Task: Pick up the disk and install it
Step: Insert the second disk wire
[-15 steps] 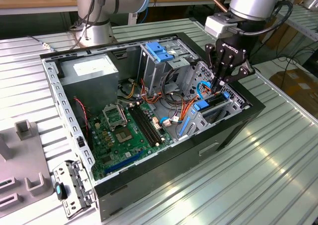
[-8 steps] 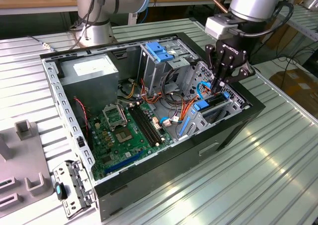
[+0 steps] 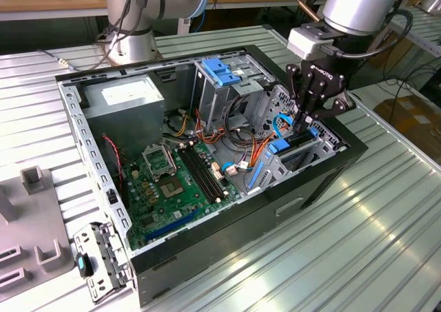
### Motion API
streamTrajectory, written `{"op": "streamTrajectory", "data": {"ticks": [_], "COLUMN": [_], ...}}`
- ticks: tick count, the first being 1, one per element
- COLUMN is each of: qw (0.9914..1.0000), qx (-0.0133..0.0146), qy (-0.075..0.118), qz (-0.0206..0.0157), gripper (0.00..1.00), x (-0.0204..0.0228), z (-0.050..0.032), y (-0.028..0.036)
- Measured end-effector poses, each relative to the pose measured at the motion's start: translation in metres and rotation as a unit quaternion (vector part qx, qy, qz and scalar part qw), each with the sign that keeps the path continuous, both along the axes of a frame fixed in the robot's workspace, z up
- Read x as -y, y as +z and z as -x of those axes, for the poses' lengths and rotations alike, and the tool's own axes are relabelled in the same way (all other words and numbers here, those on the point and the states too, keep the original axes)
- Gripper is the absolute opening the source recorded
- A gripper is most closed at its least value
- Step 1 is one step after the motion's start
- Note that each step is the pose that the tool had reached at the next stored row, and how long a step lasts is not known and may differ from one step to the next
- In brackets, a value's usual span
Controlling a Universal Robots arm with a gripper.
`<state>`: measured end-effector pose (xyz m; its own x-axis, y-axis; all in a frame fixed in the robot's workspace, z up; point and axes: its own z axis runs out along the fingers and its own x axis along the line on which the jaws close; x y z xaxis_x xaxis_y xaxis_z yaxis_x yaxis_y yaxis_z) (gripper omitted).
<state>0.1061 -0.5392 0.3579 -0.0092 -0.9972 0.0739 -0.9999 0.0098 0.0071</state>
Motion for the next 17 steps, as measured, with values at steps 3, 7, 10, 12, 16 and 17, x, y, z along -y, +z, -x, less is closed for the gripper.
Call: {"op": "streamTrajectory", "data": {"ticks": [3,7,10,12,16,17], "qw": [0.99986,0.99971,0.99964,0.99959,0.9995,0.99947], "qx": [0.0025,0.0087,0.0128,0.0144,0.0167,0.0173], "qy": [0.002,0.004,0.005,0.005,0.005,0.005], "qz": [-0.0168,-0.0218,-0.0231,-0.0242,-0.0264,-0.027], "gripper": [0.16,0.16,0.16,0.16,0.16,0.16], "x": [0.0048,0.0058,0.0067,0.0074,0.0082,0.0083], "z": [0.0007,0.004,0.0047,0.0047,0.0048,0.0048], "y": [-0.0006,-0.0018,-0.0027,-0.0036,-0.0058,-0.0063]}}
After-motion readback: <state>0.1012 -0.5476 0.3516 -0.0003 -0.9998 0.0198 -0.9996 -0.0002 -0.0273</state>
